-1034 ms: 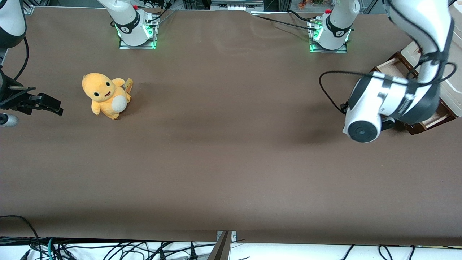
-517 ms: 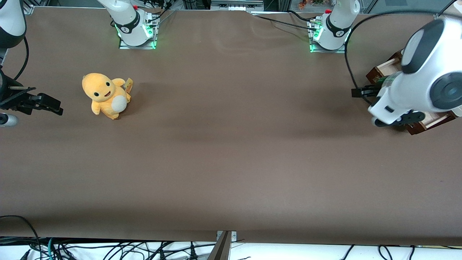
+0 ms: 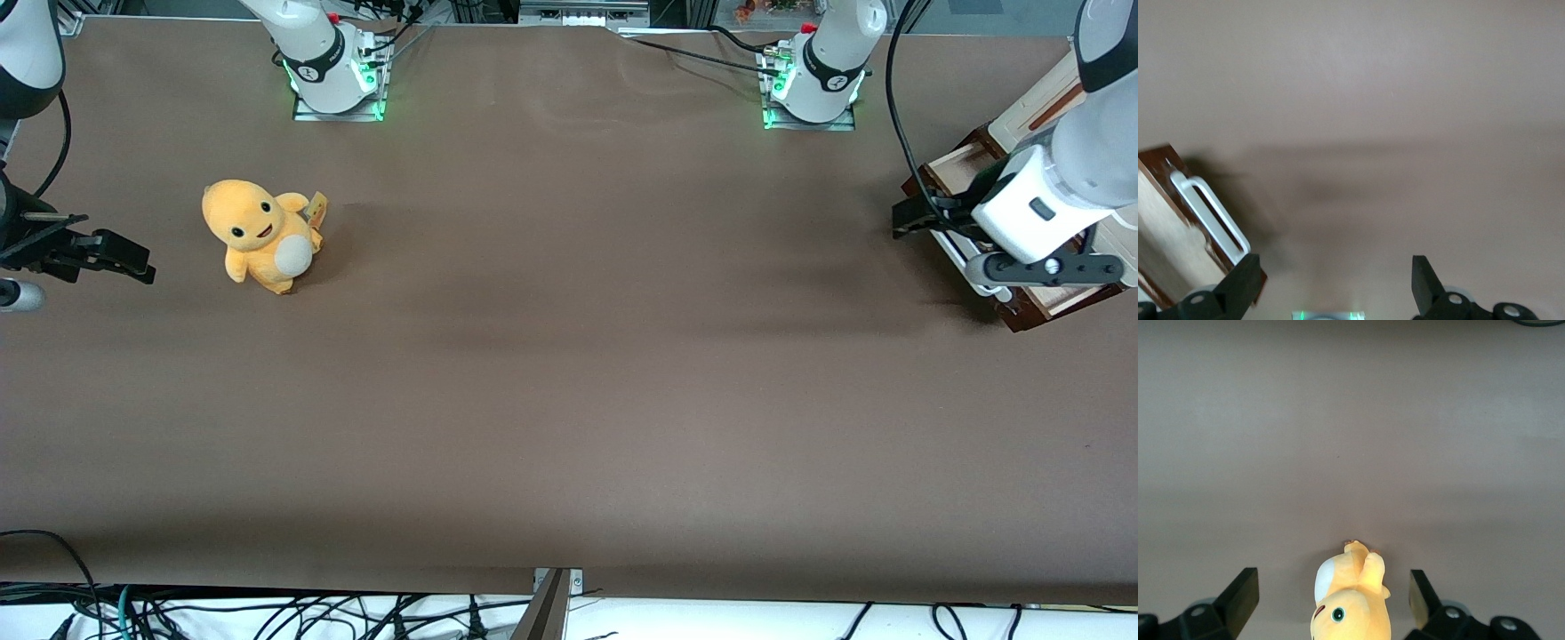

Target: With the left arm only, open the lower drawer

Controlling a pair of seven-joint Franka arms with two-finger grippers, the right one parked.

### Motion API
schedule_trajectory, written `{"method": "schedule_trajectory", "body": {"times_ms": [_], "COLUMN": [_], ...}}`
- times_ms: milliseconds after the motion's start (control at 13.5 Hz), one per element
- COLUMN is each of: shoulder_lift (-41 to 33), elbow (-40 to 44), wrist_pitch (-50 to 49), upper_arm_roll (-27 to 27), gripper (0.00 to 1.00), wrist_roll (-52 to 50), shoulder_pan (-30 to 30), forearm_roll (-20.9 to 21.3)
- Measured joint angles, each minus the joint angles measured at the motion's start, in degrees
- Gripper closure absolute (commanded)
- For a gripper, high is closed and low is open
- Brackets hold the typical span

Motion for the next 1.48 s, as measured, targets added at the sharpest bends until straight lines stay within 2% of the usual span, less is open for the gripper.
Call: {"method": "schedule_trajectory", "body": {"times_ms": [148, 295, 517, 1477], "shoulder_lift": [-3.8, -7.8, -12.3, -13.5], "elbow": [-8.4, -16.9, -22.9, -22.6], "wrist_pitch": [8.9, 16.0, 17.4, 14.9], "upper_arm_roll": [5.4, 6.8, 6.9, 6.9], "gripper": [0.0, 0.0, 0.0, 0.0], "wrist_roll": [3.2, 4.2, 4.3, 4.3], "shoulder_pan": [-2.9, -3.0, -3.1, -3.6], "forearm_roll": [0.0, 0.0, 0.0, 0.0]}}
